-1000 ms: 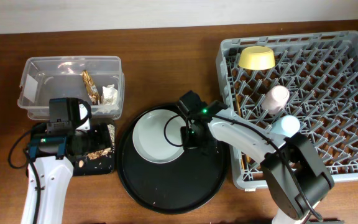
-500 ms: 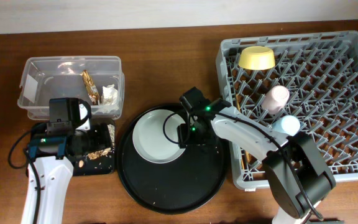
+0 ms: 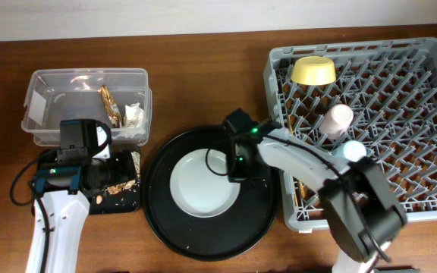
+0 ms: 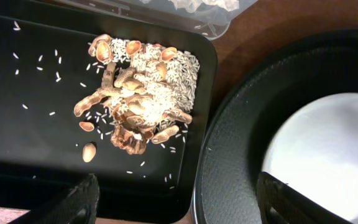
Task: Sort waste into correct bins and load items into the dishwasher rack
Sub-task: 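Lift the white plate and carry it to the dish rack, then stand the white plate upright in the rack and release it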
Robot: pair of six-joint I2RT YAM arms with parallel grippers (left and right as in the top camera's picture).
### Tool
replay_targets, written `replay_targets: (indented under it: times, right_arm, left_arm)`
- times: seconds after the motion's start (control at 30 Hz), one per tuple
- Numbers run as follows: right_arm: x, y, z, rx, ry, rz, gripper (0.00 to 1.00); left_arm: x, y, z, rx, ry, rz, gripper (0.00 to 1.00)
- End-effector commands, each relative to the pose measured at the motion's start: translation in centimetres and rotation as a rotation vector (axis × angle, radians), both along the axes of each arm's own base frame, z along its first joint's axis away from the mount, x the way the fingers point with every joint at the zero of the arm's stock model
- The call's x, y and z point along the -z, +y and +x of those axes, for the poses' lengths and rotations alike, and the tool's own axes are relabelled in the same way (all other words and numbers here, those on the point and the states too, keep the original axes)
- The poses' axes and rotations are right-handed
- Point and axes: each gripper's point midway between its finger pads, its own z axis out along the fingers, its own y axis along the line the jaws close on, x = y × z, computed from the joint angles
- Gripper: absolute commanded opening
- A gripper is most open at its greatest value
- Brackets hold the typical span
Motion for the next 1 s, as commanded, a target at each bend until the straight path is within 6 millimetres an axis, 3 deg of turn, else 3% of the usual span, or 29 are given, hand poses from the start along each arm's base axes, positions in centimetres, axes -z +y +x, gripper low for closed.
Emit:
replay_targets:
  times: [0.0,0.07,0.13,0.17,0.23,0.3,0.4,0.47,0.63,0.73,0.83,0.9,0.97]
  right_arm:
    - [-6.4,-3.6,3.4,0.042,-0.215,-0.073,0.04]
    - [-9.4,-5.5,4.1,0.053,-0.302,-0.106,0.04]
    - [-14.4,-9.5,5.2,0.124,-0.475,-0.197,0.04]
    - [-15.7,-10.7,5.5,0.143,-0.528,-0.23,0.04]
    - [-21.0,-16.4,6.3,0.28,-0.743,-0.447,0.04]
    - [-24.5,-20.3,5.9,0.378,-0.864,-0.641,0.04]
    - [-27.3,-23.9,5.1,0.455,-0.94,-0.905,0.04]
    - [-26.8,-24.1,5.3,0.434,-0.914,-0.965,0.04]
    - [-20.1,-21.2,6.9,0.288,-0.721,-0.849,0.04]
    - [-17.5,-19.3,7.1,0.245,-0.644,-0.733,0.04]
    - [-16.3,-17.4,6.7,0.222,-0.595,-0.609,0.21]
    - [-16.4,-16.2,6.3,0.215,-0.581,-0.518,0.61]
    - [-18.9,-15.7,5.6,0.236,-0.628,-0.427,0.78]
  left_arm:
    - [0.0,0.0,0.0,-0.009,0.001,-0.011,0.8]
    - [0.0,0.0,0.0,-0.009,0.001,-0.011,0.8]
    - [0.0,0.0,0.0,-0.009,0.001,-0.011,0.8]
    - [0.0,0.0,0.0,-0.009,0.001,-0.011,0.8]
    - [0.0,0.0,0.0,-0.009,0.001,-0.011,0.8]
    - [0.0,0.0,0.0,-0.009,0.001,-0.011,0.8]
    - [0.0,0.0,0.0,-0.009,0.001,-0.011,0.8]
    - [0.0,0.0,0.0,-0.009,0.001,-0.011,0.8]
    - [0.0,0.0,0.0,-0.009,0.001,-0.011,0.8]
    - [0.0,0.0,0.0,-0.009,0.001,-0.011,0.8]
    - [0.0,0.0,0.0,-0.008,0.001,-0.011,0.8]
    - [0.0,-0.2,0.0,-0.006,0.001,-0.018,0.8]
    - [0.0,-0.2,0.0,-0.004,-0.001,-0.021,0.8]
